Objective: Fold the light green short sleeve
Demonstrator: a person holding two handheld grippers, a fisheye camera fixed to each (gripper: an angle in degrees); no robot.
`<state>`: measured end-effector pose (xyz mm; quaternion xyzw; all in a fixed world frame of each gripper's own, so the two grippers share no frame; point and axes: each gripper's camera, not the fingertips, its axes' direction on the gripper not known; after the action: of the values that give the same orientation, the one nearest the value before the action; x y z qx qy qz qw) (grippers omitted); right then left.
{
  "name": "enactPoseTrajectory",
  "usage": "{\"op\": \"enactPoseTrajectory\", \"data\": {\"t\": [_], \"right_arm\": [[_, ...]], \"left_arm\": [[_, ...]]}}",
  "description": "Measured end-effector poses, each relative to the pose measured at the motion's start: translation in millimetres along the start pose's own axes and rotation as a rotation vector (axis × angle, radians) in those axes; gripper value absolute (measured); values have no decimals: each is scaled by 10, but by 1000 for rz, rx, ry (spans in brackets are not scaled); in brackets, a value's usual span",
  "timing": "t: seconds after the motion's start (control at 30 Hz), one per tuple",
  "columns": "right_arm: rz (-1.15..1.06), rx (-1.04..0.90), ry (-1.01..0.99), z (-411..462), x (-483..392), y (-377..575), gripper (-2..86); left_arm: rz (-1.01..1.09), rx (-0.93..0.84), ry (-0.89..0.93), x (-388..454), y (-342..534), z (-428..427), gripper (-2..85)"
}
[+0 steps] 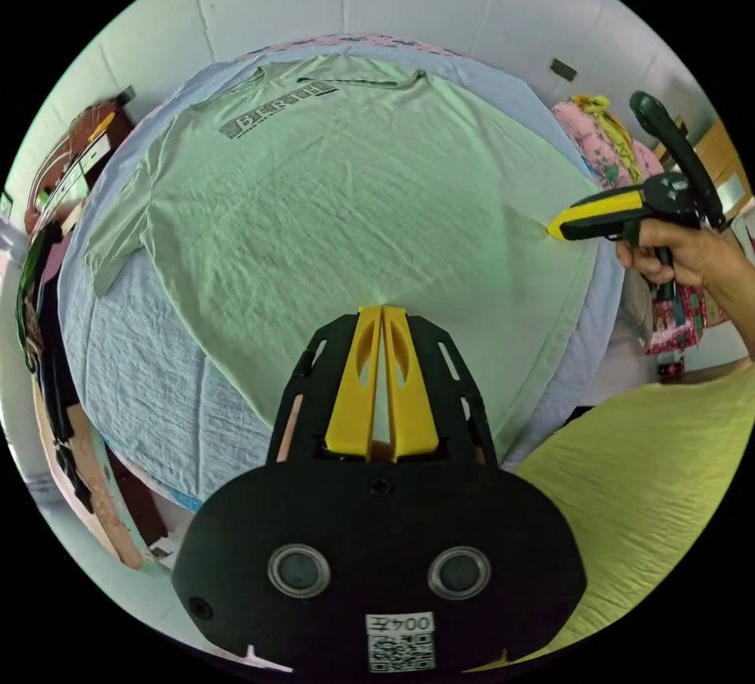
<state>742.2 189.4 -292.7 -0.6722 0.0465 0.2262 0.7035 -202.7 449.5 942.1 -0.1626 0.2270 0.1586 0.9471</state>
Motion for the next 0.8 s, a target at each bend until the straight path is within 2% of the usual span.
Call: {"op": "enactPoseTrajectory", "data": {"t": [0.13,0.23,0.33,0.43,0.63,0.8], "right_arm": [[39,93,-43,237,70,199,-5],[91,176,-123,425,183,378,1],[175,242,-253,581,337,545,27],[252,369,-345,606,344,794,44],[218,480,-376,670,-152,1018,56],[165,520,-364,852,-966,793,56]], "left_arm": [[-24,8,0,-197,-5,-189,4],[-126,-18,62,-516,-14,-353,7],[-270,88,92,-867,165,-815,7],[-296,175,72,-1145,405,-1349,8],[-389,279,24,-2087,951,-2068,8],[-346,283,22,-2915,1182,-2349,8]]}}
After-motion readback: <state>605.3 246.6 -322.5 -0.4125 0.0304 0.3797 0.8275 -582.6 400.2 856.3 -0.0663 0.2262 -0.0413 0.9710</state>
